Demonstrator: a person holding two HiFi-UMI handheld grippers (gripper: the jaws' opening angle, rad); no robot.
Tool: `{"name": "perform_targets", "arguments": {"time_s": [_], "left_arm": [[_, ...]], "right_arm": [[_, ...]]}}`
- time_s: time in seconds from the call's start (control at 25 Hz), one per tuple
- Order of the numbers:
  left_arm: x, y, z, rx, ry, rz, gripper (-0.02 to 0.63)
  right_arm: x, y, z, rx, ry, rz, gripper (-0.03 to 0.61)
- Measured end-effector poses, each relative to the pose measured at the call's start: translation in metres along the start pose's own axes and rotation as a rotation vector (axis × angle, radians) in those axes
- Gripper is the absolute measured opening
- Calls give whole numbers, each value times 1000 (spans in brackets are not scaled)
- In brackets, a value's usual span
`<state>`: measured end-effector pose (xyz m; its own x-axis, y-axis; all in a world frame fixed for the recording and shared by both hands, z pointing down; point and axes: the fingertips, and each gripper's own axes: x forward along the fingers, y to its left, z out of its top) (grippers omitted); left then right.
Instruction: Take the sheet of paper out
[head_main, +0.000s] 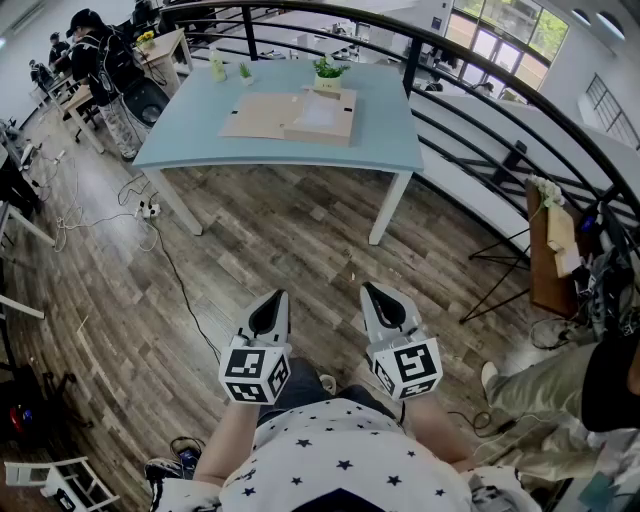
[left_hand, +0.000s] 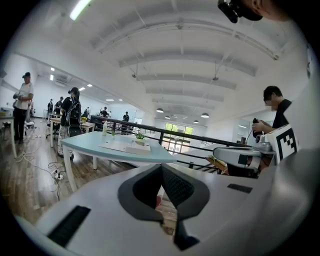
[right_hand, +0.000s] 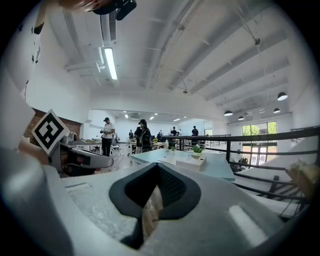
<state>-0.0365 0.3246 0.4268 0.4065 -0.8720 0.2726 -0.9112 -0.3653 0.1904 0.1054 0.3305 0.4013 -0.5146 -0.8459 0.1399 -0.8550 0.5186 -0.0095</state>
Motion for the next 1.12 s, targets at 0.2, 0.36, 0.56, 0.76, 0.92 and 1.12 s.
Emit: {"name": "perform_targets", "arguments": {"time_s": [0.2,0.36,0.56,0.76,0.92,1.12], "left_arm": [[-22,-9,0,19,-27,2,3],[-29,-14,-3,7,-30,3,3],[-33,-23,-3,12,-36,-7,2],[-28,-28,-6,7,-31,-18,3],[-21,-27,-7,5,-20,-23,3],[-9,-20,-5,-14,-6,-23,9]], "right_arm": [[-25,15,1,-28,-8,5,6],[-40,22,2,-26,-6,1,6],[-44,30,2,-39,2,23,6],[-41,25,0,-11,-4,34,6],[-31,16,-2,33,-10,29,6],[-15,10,-5,53,7,46,6]]}}
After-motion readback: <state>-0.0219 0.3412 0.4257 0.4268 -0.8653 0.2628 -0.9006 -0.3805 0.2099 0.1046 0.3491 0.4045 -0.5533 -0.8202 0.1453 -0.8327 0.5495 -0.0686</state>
